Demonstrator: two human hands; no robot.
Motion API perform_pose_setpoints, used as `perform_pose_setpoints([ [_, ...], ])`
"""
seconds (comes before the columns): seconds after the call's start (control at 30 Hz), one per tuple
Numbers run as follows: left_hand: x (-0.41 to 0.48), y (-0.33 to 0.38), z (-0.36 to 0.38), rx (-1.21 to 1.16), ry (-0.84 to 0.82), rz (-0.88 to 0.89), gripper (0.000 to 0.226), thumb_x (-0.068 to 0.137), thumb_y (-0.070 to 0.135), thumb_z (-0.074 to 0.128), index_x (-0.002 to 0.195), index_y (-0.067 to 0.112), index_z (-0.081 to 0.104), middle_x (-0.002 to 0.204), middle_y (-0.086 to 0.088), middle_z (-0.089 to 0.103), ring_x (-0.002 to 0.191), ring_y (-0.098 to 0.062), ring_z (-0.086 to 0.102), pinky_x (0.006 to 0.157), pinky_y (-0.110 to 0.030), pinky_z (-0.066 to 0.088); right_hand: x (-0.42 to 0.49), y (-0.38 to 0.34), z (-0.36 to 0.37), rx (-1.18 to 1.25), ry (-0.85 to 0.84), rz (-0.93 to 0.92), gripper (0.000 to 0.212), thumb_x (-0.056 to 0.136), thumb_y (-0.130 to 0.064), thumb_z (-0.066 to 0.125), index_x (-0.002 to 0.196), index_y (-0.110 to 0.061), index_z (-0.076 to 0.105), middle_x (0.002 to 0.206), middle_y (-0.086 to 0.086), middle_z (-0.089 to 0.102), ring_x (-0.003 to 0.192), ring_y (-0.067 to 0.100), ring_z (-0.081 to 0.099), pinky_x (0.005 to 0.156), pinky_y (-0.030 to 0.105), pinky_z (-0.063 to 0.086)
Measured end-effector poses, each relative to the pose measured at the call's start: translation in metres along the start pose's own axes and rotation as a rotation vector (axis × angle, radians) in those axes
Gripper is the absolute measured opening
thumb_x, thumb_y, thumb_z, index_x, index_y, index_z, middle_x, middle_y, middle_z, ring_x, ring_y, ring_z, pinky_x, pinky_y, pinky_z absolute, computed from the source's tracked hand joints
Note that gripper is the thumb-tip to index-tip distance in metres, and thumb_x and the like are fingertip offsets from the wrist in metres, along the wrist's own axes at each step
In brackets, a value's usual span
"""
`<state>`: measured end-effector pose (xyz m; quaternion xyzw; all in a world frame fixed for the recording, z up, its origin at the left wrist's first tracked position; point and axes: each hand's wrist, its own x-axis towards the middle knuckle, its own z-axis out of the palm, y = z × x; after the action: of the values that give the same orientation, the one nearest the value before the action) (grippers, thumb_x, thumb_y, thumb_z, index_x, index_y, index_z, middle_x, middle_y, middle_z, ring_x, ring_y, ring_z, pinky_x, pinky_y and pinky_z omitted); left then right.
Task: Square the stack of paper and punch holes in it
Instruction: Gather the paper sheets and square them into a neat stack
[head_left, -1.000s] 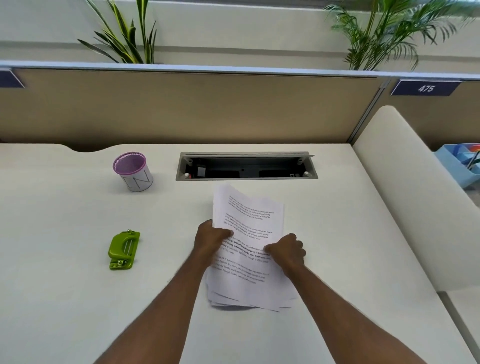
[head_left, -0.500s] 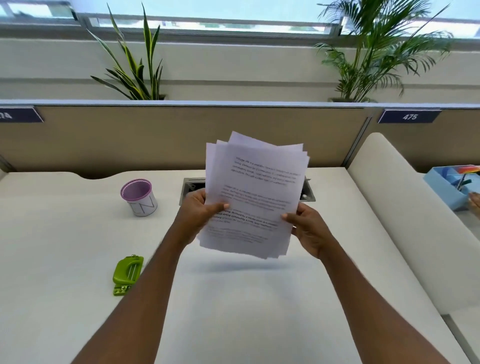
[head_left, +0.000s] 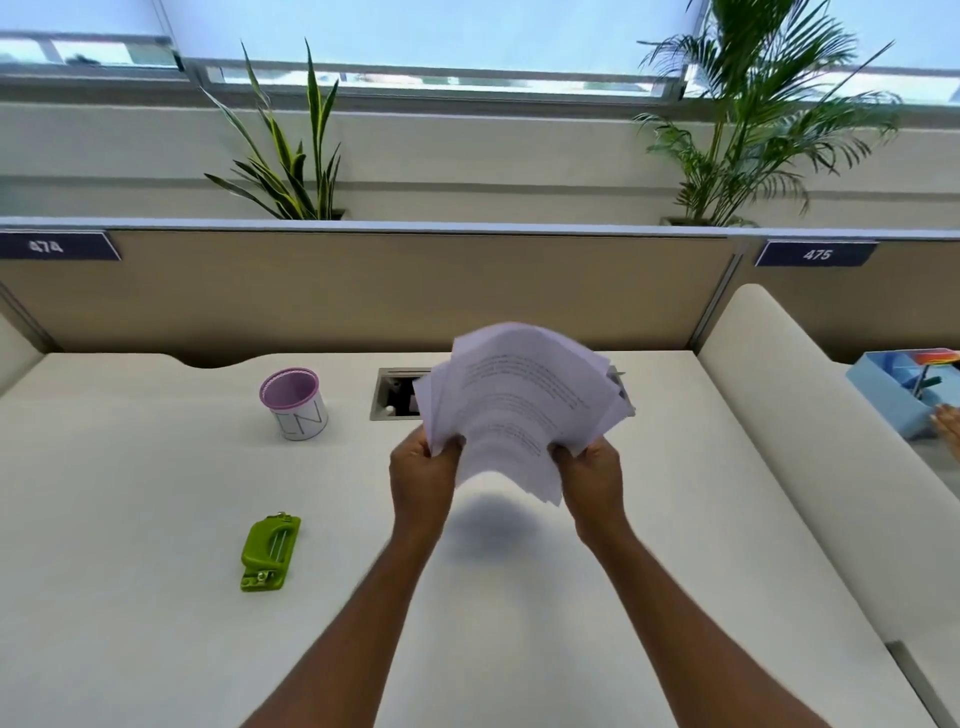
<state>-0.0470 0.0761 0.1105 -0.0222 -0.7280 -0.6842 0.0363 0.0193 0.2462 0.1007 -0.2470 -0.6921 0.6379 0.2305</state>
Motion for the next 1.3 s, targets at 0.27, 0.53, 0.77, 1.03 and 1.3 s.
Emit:
perform_pose_setpoints([
  [0.27, -0.015, -0.014, 0.005, 0.064, -0.051, -0.095, 0.021, 0.081, 0.018, 0.072, 0.066, 0.024, 0.059, 0.066, 0.003, 0.064, 0.061, -0.016, 0.059, 0.050, -0.018, 0.050, -0.004, 0.010, -0.002, -0.129, -0.045, 0.033, 0.013, 0.087, -0.002, 0.058, 0.079, -0.011, 0.061, 0.077, 0.010, 0.068, 0.072, 0.024, 0.062, 0.058, 0.031, 0.050],
  [0.53, -0.013, -0.024, 0.003, 0.102, -0.093, -0.149, 0.005, 0.082, 0.023, 0.071, 0.081, 0.020, 0.067, 0.076, 0.005, 0.069, 0.070, -0.018, 0.066, 0.049, -0.017, 0.048, -0.003, 0.003, 0.002, -0.211, -0.070, -0.019, 0.007, 0.083, -0.015, 0.057, 0.082, -0.012, 0.064, 0.078, 0.006, 0.069, 0.070, 0.020, 0.064, 0.052, 0.019, 0.046],
  [0.77, -0.014, -0.033, 0.003, 0.008, -0.064, -0.225, 0.015, 0.083, 0.027, 0.070, 0.097, 0.020, 0.069, 0.089, 0.000, 0.073, 0.077, -0.018, 0.070, 0.057, -0.025, 0.054, -0.009, 0.016, 0.004, -0.203, -0.056, -0.042, 0.019, 0.083, -0.020, 0.048, 0.087, -0.017, 0.066, 0.083, 0.005, 0.073, 0.076, 0.019, 0.068, 0.058, 0.031, 0.054],
  [1.03, -0.023, -0.040, 0.003, -0.001, -0.076, -0.236, 0.013, 0.084, 0.022, 0.070, 0.097, 0.021, 0.066, 0.096, -0.006, 0.072, 0.080, -0.018, 0.068, 0.065, -0.030, 0.058, -0.011, 0.032, -0.003, -0.274, -0.055, 0.011, 0.018, 0.092, -0.006, 0.050, 0.089, -0.008, 0.067, 0.083, 0.007, 0.072, 0.076, 0.021, 0.066, 0.061, 0.031, 0.052],
  [1.3, 0.025, 0.024, -0.027, -0.055, -0.174, -0.026, 0.008, 0.077, 0.030, 0.074, 0.082, 0.029, 0.068, 0.082, 0.005, 0.076, 0.073, -0.020, 0.073, 0.059, -0.030, 0.060, 0.018, 0.004, -0.028, -0.542, -0.163, -0.149, 0.028, 0.100, -0.017, 0.044, 0.092, -0.003, 0.067, 0.084, 0.005, 0.069, 0.073, 0.021, 0.065, 0.056, 0.024, 0.049],
])
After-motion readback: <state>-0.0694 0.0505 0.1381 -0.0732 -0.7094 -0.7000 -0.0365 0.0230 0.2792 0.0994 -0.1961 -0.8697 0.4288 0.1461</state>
